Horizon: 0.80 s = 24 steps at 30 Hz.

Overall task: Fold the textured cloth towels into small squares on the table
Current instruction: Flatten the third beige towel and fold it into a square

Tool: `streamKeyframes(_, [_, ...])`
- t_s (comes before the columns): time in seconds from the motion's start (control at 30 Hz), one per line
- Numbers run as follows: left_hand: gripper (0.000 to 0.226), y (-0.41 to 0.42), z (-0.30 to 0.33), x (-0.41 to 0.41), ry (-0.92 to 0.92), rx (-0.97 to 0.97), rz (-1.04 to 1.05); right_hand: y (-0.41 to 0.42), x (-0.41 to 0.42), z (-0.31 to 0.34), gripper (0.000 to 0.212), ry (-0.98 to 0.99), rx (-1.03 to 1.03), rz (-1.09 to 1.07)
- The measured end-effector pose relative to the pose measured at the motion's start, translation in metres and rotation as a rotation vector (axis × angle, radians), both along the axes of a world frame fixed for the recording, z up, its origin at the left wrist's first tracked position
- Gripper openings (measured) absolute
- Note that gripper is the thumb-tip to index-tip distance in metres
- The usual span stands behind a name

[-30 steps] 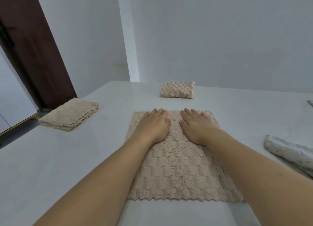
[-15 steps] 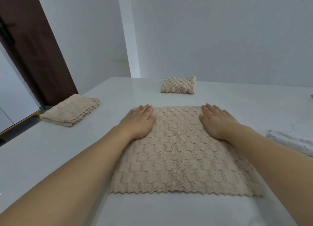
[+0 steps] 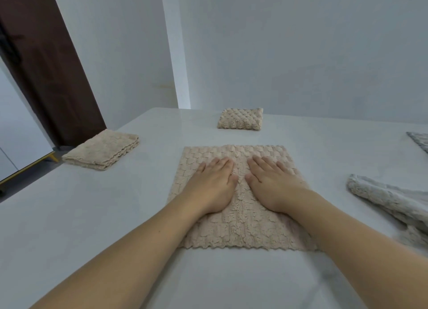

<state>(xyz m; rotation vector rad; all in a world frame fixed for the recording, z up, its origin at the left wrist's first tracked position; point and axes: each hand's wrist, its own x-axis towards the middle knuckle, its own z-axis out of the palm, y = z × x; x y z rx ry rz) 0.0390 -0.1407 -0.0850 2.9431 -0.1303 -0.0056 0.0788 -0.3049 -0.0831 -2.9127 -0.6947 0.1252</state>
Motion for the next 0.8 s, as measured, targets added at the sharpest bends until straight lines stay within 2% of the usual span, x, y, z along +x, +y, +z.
streamKeyframes(0.27, [0.058,0.008,0.001,0.001,0.017,0.018,0.006,-0.007,0.003,0.0,0.058,0.006,-0.007,-0.02])
streamKeyframes(0.5, [0.059,0.064,0.002,-0.016,0.056,0.021,0.122,-0.053,0.006,0.005,0.058,0.057,-0.039,-0.153])
streamKeyframes(0.6, [0.06,0.063,0.01,-0.015,0.093,0.104,0.157,-0.051,0.003,0.013,0.059,0.079,-0.085,-0.179])
streamKeyframes(0.67, [0.06,0.046,0.021,-0.019,0.045,0.108,0.16,-0.041,-0.005,0.024,0.06,0.018,-0.084,-0.151])
streamKeyframes(0.8, [0.059,0.0,0.014,-0.057,-0.017,-0.013,-0.012,-0.015,-0.049,0.021,0.058,-0.044,0.05,0.011])
